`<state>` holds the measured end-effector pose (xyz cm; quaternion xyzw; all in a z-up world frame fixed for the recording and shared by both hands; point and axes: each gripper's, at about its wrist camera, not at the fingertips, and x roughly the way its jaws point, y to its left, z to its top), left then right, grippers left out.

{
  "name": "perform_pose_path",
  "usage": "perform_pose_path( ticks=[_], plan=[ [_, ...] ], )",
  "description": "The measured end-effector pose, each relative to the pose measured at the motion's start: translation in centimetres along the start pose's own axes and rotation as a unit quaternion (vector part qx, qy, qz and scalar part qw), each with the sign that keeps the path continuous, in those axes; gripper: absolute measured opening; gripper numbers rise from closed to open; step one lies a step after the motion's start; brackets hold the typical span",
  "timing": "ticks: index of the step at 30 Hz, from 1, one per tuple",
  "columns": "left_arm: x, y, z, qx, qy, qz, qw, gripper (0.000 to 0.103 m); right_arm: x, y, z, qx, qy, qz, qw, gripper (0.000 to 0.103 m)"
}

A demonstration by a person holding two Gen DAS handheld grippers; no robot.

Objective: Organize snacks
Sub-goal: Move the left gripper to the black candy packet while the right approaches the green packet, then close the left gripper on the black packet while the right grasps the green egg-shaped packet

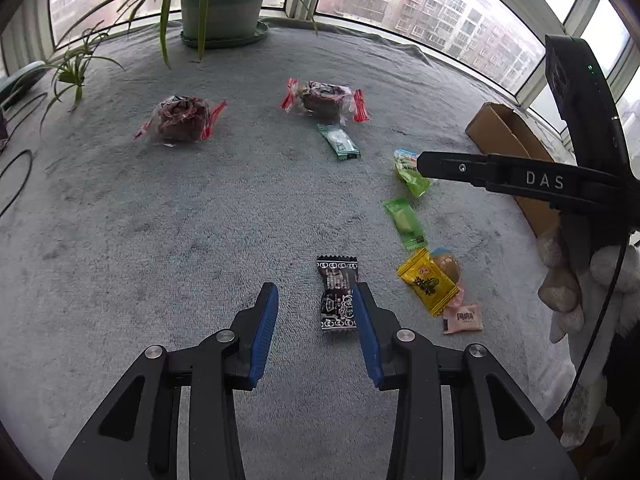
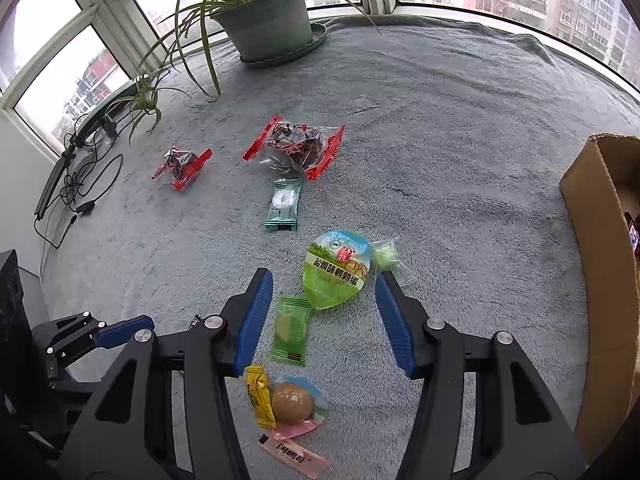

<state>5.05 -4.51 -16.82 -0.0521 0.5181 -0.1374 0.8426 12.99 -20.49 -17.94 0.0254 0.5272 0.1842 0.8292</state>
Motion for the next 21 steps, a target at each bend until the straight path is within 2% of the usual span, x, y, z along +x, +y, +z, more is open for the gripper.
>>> perform_pose_path(
  ticks=[11,13,18,20,21],
  plan=[
    [1.6,-1.1,-0.6,0.017,0.008,0.018,0.9997,0.037,2.7,0.9,1.2,-0.02,0.022,-0.018,0.999,0.051],
    [1.7,-1.4,-0.7,0.022,0.007,0.021,0.9995,0.037,3.1,1.0,1.2,-0.024,0.028,-0.025,0.999,0.045],
    [1.9,-1.8,-0.8,0.032,0.002,0.032,0.999,0.037,3.6,1.0,1.3,-0.03,0.031,-0.035,0.998,0.042],
    [2.0,-2.0,-0.8,0.035,0.0,0.035,0.9988,0.035,3.6,1.1,1.3,-0.036,0.031,-0.043,0.998,0.03],
    [2.1,-2.1,-0.8,0.037,-0.002,0.039,0.9985,0.033,3.6,1.1,1.3,-0.039,0.031,-0.042,0.998,0.03]
  ],
)
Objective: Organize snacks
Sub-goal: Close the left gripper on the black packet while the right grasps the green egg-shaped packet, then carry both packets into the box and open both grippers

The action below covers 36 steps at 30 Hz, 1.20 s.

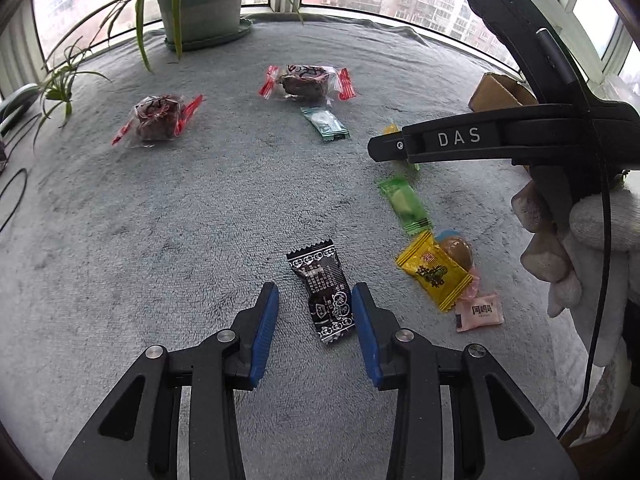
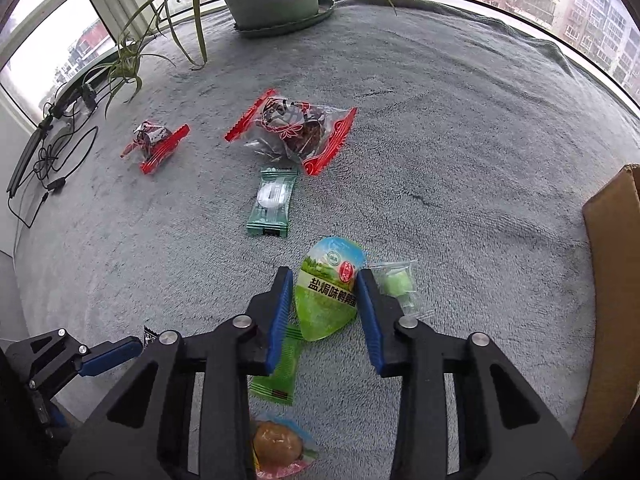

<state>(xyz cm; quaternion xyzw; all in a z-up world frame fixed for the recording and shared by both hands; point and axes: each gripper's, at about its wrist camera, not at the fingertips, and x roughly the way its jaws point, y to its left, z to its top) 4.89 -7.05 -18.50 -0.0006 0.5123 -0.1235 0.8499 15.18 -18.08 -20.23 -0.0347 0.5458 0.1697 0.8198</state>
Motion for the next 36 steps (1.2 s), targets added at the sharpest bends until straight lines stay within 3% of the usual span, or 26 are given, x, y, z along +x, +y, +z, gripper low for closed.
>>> perform_pose_path(
  ticks=[2,11,12,14,21,23,25,33,36],
  plan=[
    [0.0,0.2,-0.1,-0.002,-0.004,0.002,1.0,0.021,0.0,-0.1,0.0,-0.002,0.0,0.002,1.0,0.029],
    [-0.5,1.6,-0.2,-0.038,-0.008,-0.013,0.9992,0.019,-1.4,-0.7,-0.3,0.009,-0.019,0.021,1.0,0.026],
    [-0.6,1.8,-0.2,-0.043,-0.009,-0.015,0.9989,0.012,-1.6,-0.7,-0.3,0.009,-0.022,0.024,0.999,0.026],
    [-0.9,2.2,-0.1,-0.054,-0.013,-0.021,0.9982,0.009,-2.0,-0.7,-0.5,0.007,-0.025,0.025,0.999,0.026],
    [-1.0,2.5,0.0,-0.068,-0.018,-0.025,0.9972,0.009,-2.1,-1.1,-1.3,0.007,-0.022,0.023,0.999,0.026],
    [-0.8,2.5,0.2,-0.074,-0.013,-0.029,0.9968,0.02,-2.1,-1.2,-1.4,0.007,-0.022,0.023,0.999,0.026],
    [-0.7,2.2,0.3,-0.069,-0.015,-0.028,0.9971,0.023,-2.2,-1.2,-1.5,0.008,-0.022,0.023,0.999,0.026],
    [0.6,0.8,0.9,-0.03,-0.015,0.009,0.9994,0.023,-3.3,-1.5,-1.9,0.006,-0.033,0.019,0.999,0.026],
    [0.6,1.1,1.0,-0.037,-0.018,0.003,0.9992,0.022,-4.2,-1.8,-2.2,0.007,-0.041,0.019,0.999,0.026]
  ],
)
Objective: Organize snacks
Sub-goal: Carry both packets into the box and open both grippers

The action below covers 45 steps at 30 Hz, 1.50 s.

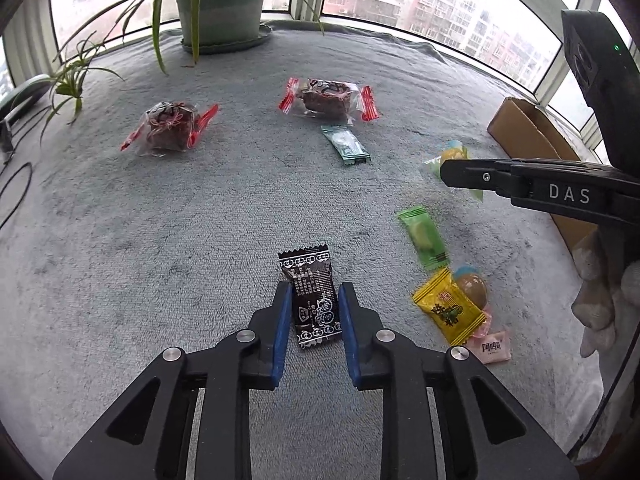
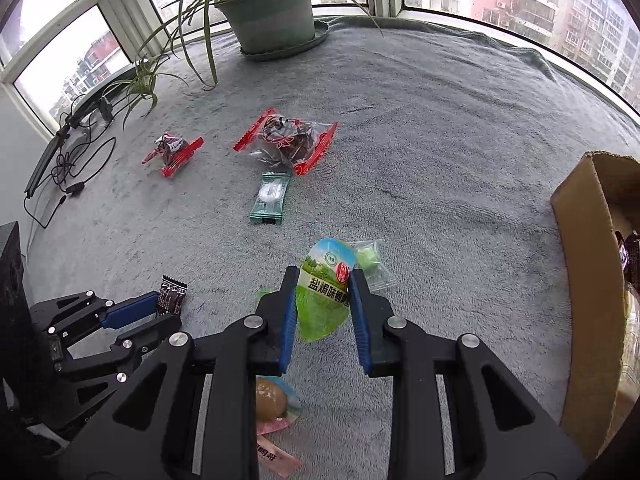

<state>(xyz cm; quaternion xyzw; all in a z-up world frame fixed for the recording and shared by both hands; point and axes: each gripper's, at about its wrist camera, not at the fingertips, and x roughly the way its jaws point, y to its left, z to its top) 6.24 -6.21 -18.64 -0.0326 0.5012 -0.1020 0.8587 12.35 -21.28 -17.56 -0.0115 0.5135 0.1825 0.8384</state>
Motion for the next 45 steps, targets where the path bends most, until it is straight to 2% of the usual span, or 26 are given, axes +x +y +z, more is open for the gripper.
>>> perform_pose_path(
  ticks=[11,18,23,32,38,45],
  plan=[
    [-1.7,2.0,0.6,-0.059,-0.016,-0.031,0.9976,0.021,-5.7,-2.1,-1.7,0.012,-0.043,-0.004,0.999,0.026],
    [-3.4,0.0,2.2,-0.059,-0.042,-0.062,0.9955,0.021,-10.0,-5.7,-4.1,0.045,-0.068,-0.024,0.996,0.026],
    [-4.0,-3.3,3.7,-0.042,-0.054,-0.096,0.993,0.021,-13.1,-9.3,-6.1,0.078,-0.086,-0.052,0.992,0.026],
    [-3.4,-12.2,5.9,0.025,-0.055,-0.165,0.9845,0.021,-16.9,-16.4,-9.3,0.135,-0.1,-0.105,0.98,0.026],
    [-2.7,-18.5,6.8,0.077,-0.05,-0.2,0.9754,0.021,-18.0,-20.0,-10.5,0.159,-0.099,-0.129,0.974,0.026],
    [-1.7,-25.1,7.3,0.132,-0.04,-0.223,0.965,0.021,-17.6,-23.6,-11.3,0.189,-0.094,-0.137,0.968,0.026]
  ],
)
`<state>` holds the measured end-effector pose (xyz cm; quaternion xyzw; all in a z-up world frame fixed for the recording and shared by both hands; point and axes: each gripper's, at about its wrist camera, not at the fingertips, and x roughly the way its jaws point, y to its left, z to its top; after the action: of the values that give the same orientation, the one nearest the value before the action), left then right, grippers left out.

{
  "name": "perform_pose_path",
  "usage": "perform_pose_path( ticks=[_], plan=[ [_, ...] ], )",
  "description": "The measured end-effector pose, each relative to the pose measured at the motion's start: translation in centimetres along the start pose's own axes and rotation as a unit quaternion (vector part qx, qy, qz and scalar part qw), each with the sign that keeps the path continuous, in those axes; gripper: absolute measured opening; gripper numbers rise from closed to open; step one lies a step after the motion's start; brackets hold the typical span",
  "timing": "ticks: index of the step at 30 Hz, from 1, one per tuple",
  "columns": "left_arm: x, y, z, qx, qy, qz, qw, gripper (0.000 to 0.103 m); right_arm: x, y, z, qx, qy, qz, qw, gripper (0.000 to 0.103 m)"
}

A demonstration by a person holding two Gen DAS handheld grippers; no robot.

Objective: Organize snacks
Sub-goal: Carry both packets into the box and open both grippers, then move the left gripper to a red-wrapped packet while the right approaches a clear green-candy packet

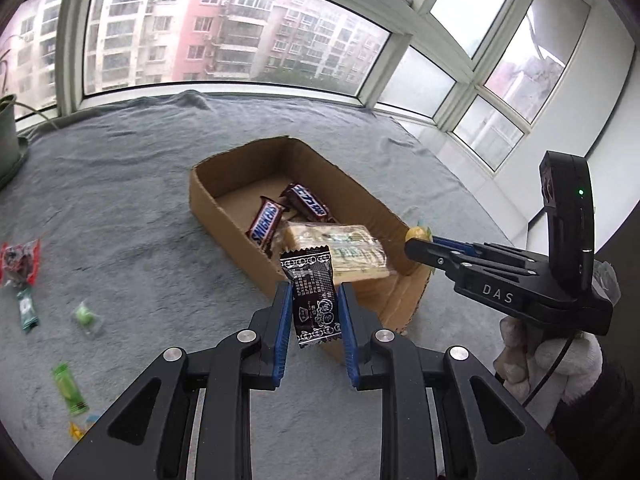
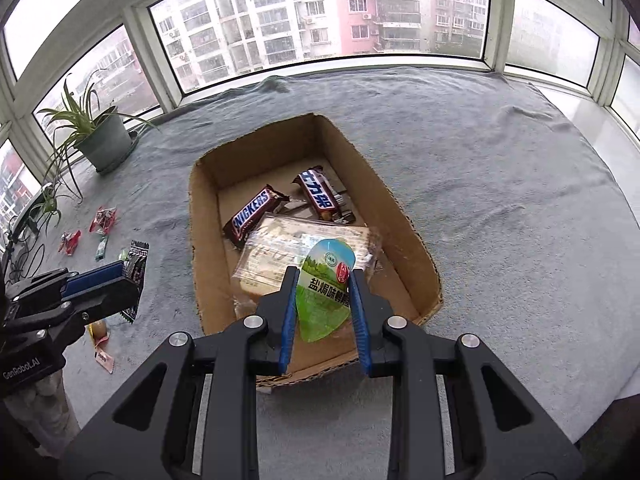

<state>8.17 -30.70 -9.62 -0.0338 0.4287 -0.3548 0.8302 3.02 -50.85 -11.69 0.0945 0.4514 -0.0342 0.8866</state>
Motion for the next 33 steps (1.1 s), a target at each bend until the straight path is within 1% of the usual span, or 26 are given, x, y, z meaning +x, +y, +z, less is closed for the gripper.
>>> perform_pose_path(
  ticks=[5,8,10,12,13,14,15,16,22,24,26,30,33],
  plan=[
    [2.6,-2.9,0.8,0.033,0.01,-0.003,0.9994,0.021,1.2,-1.7,0.2,0.014,0.008,-0.008,1.0,0.026],
    [3.8,-3.6,1.2,0.036,0.02,-0.006,0.9991,0.021,1.5,-2.2,0.4,0.019,0.009,-0.004,1.0,0.026],
    [4.3,-4.0,1.4,0.041,0.024,-0.007,0.9988,0.022,1.6,-2.2,0.5,0.019,0.008,-0.009,1.0,0.026],
    [4.6,-4.4,1.5,0.05,0.027,-0.005,0.9984,0.025,1.7,-2.4,0.7,0.024,0.005,-0.015,1.0,0.028],
    [4.7,-4.5,1.5,0.054,0.028,-0.001,0.9981,0.033,1.7,-2.5,0.7,0.029,0.002,-0.014,0.999,0.035],
    [4.6,-4.6,1.5,0.056,0.027,0.002,0.9981,0.042,1.6,-2.6,0.8,0.033,-0.002,-0.014,0.999,0.045],
    [4.5,-4.6,1.5,0.056,0.024,0.005,0.9981,0.044,1.4,-2.7,0.9,0.038,-0.006,-0.012,0.999,0.049],
    [4.4,-4.6,1.6,0.055,0.022,0.005,0.9982,0.044,1.3,-2.7,0.9,0.041,-0.009,-0.01,0.999,0.052],
    [3.1,-3.6,1.5,0.046,0.013,0.011,0.9988,0.044,0.5,-1.5,0.9,0.038,-0.017,-0.001,0.999,0.053],
    [2.5,-3.0,1.4,0.038,0.011,0.012,0.9991,0.044,0.1,-0.8,1.0,0.036,-0.022,0.001,0.999,0.056],
    [1.8,-2.4,1.2,0.033,0.009,0.014,0.9993,0.044,-0.3,0.1,1.0,0.029,-0.028,0.003,0.999,0.063],
    [-0.2,-0.8,0.6,0.025,0.0,0.025,0.9994,0.044,-1.0,2.3,1.1,0.018,-0.042,0.017,0.999,0.065],
    [-1.8,1.3,0.2,0.004,-0.006,0.033,0.9994,0.044,-1.4,4.3,1.2,0.01,-0.052,0.036,0.998,0.066]
  ],
)
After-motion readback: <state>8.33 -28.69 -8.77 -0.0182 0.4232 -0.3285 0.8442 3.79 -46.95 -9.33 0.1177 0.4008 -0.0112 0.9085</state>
